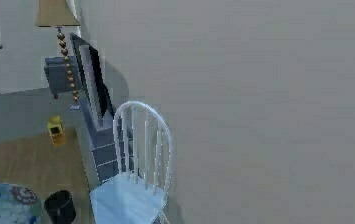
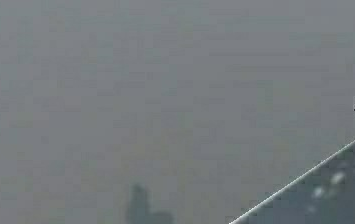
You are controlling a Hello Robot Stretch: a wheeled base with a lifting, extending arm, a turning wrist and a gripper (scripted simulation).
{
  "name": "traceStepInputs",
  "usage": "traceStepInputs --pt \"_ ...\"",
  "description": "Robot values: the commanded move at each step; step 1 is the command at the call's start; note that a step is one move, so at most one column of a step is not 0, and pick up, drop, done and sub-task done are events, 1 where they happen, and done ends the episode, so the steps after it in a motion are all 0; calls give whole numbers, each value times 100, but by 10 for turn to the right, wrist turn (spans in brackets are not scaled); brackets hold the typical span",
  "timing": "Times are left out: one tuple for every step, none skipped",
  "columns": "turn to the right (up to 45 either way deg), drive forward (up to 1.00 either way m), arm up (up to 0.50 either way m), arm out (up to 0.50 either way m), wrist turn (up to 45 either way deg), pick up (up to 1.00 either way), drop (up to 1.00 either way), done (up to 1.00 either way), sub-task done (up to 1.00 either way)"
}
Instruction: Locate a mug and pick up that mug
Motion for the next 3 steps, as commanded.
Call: traceStepInputs --pt "-450 0 0 0 0 0 0 0 0" --pt "-450 0 0 0 0 0 0 0 0" --pt "-330 0 0 0 0 0 0 0 0"
